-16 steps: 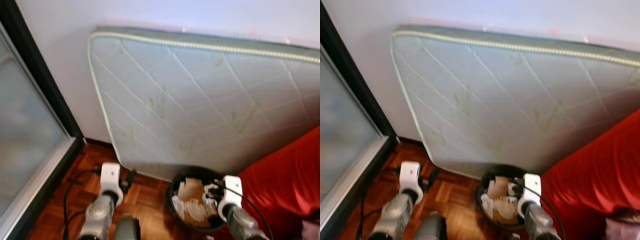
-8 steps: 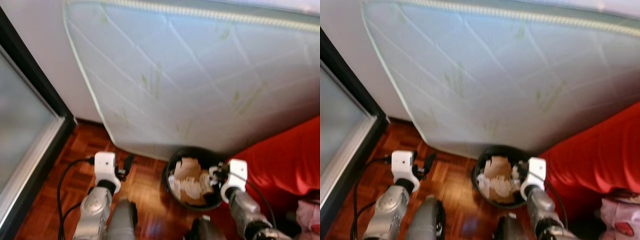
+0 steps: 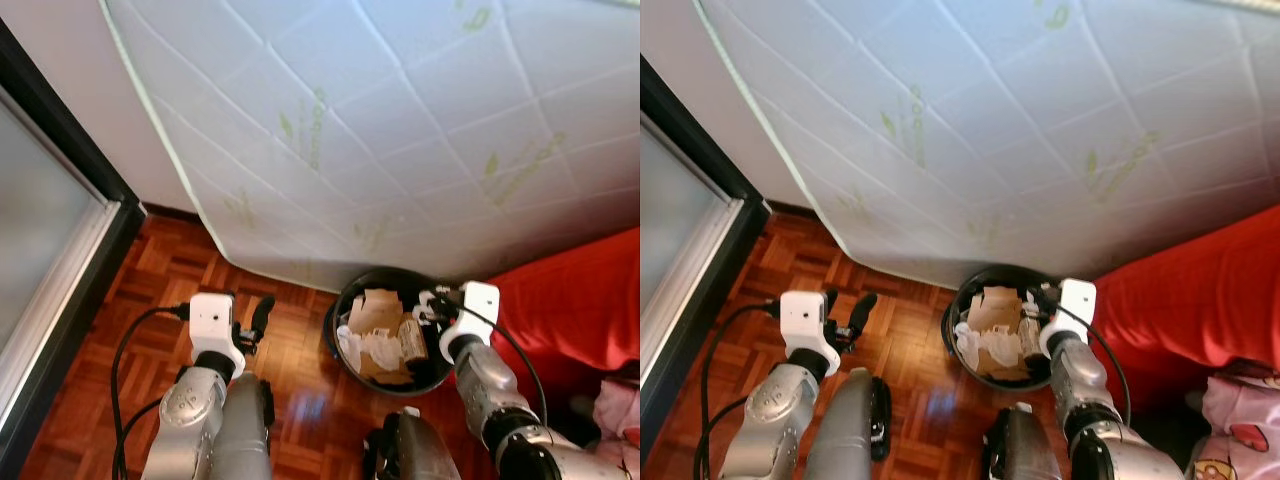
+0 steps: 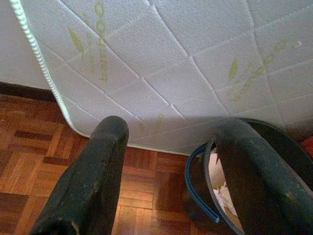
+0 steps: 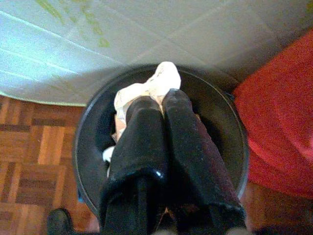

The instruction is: Clean up the room

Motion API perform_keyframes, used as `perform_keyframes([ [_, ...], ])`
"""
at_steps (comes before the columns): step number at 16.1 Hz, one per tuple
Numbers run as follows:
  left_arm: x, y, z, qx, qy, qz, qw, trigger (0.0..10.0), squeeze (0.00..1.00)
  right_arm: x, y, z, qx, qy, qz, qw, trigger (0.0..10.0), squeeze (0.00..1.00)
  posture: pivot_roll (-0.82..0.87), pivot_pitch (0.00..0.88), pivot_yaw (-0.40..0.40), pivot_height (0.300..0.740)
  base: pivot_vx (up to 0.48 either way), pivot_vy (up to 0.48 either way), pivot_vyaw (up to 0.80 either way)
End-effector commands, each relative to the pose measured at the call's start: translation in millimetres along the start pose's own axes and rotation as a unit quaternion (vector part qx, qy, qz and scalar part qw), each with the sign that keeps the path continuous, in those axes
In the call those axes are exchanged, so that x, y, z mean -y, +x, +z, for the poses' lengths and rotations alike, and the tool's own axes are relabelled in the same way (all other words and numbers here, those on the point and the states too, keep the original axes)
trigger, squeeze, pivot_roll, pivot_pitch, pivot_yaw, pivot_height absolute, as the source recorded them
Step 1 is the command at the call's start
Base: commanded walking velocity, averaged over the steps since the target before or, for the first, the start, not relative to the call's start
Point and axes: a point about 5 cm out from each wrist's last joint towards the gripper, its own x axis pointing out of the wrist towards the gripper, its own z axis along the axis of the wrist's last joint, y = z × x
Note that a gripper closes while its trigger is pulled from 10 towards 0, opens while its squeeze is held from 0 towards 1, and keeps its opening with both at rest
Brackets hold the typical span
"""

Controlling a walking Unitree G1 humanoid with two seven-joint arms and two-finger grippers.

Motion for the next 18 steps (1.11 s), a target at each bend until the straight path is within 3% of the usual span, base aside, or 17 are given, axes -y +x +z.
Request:
perform_keyframes([
  [1,1.0,-6.5,-7,-0.018,-0.012,0.002,1.000,10.0,0.00,4.9,-0.9,3,0.016,0.021,-0.010,1.000,10.0,0.00,0.26,0.410,-0.066,0.657,0.000,0.000,0.00],
  [3,1.1,-8.1,-5,-0.022,-0.013,0.003,1.000,10.0,0.00,7.0,0.1,8,0.027,0.025,-0.015,0.999,10.0,0.00,0.25,0.409,-0.066,0.657,0.000,0.000,0.00],
  [8,2.7,-10.4,-3,-0.027,-0.015,0.002,1.000,10.0,0.00,19.9,-9.3,-14,-0.020,0.000,-0.040,0.999,10.0,0.00,0.26,0.414,-0.060,0.657,0.000,0.000,0.00],
  [10,2.0,-11.2,-4,-0.032,-0.014,0.001,0.999,10.0,0.00,16.5,-10.4,-20,-0.031,0.001,-0.029,0.999,10.0,0.00,0.26,0.411,-0.057,0.657,0.000,0.000,0.00],
  [11,1.6,-10.8,-3,-0.034,-0.013,0.000,0.999,10.0,0.00,12.9,-9.8,-21,-0.036,0.000,-0.017,0.999,10.0,0.20,0.25,0.411,-0.057,0.657,0.000,0.000,0.00],
  [12,1.3,-10.4,-3,-0.034,-0.013,0.000,0.999,10.0,0.00,12.5,-9.8,-21,-0.039,-0.007,-0.016,0.999,10.0,0.46,0.25,0.411,-0.057,0.657,0.000,0.000,0.00],
  [13,0.5,-10.6,-3,-0.035,-0.012,0.002,0.999,10.0,0.00,12.7,-10.2,-22,-0.041,-0.012,-0.018,0.999,10.0,1.00,0.25,0.411,-0.057,0.657,0.000,0.000,0.00],
  [18,-3.7,-11.5,-8,-0.045,-0.007,0.006,0.999,10.0,0.00,12.0,-12.0,-28,-0.056,-0.020,-0.016,0.998,10.0,1.00,0.25,0.405,-0.056,0.657,0.000,0.000,0.00],
])
